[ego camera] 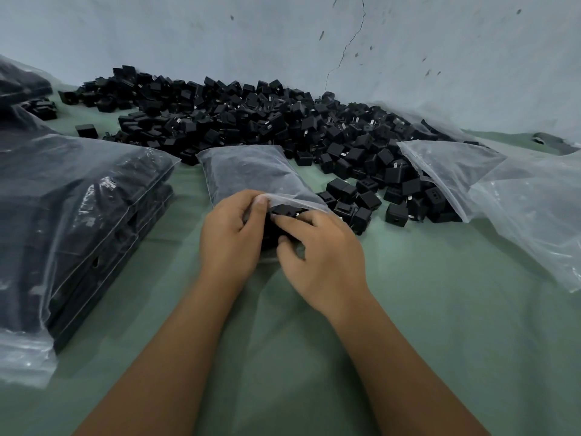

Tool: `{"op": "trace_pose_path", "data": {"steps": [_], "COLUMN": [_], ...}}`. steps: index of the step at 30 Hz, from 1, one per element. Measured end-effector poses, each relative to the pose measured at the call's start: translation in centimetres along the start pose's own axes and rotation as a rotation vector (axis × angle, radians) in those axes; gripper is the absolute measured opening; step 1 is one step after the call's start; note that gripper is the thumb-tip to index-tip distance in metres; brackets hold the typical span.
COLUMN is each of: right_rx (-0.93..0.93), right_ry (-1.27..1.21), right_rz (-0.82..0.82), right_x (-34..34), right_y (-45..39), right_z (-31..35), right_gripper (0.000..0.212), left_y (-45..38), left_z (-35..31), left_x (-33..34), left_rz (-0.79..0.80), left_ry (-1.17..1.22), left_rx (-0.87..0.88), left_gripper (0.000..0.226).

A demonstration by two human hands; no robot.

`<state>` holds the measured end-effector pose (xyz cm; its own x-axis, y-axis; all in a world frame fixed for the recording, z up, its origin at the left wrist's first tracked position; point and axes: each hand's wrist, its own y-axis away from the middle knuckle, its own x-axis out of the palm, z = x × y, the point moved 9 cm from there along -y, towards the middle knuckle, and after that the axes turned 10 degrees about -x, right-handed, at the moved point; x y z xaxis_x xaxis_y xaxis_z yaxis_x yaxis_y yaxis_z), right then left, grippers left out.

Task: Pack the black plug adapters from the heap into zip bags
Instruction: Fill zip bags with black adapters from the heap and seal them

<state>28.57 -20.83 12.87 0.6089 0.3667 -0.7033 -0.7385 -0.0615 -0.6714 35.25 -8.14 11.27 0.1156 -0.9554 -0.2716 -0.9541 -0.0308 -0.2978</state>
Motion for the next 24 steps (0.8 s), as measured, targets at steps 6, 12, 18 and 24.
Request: {"op": "trace_pose_path", "data": {"steps": [6,12,18,24], "right_rx": [-0.067,-0.019,0.007,0.145], "right_ry": [0.222,0.175,0.281,0.420], "right_rz": [0.292,0.370,0.555,0.705], "right_x": [3.1,4.9,7.1,8.8], "right_y": [0.1,-0.6,-2.7,-5.4], "right_z": [0.7,1.1,0.4,-1.2], "right_gripper": [0.047,0.051,0.037,0.021], "left_y": [0.2,0.5,0.8,1.0], "left_z": [-0.4,-1.6,-2.0,-2.4], "left_x": [0.0,0.1,0.0,-0.1], "left_rz": [-0.014,-0.046,-0.072,-0.096], "left_ry": [-0.057,-0.204,-0.206,-0.210], "left_rx": [0.035,0.181,0.257,0.312], "left_gripper": [0.033,0.030,0.029,0.031]}}
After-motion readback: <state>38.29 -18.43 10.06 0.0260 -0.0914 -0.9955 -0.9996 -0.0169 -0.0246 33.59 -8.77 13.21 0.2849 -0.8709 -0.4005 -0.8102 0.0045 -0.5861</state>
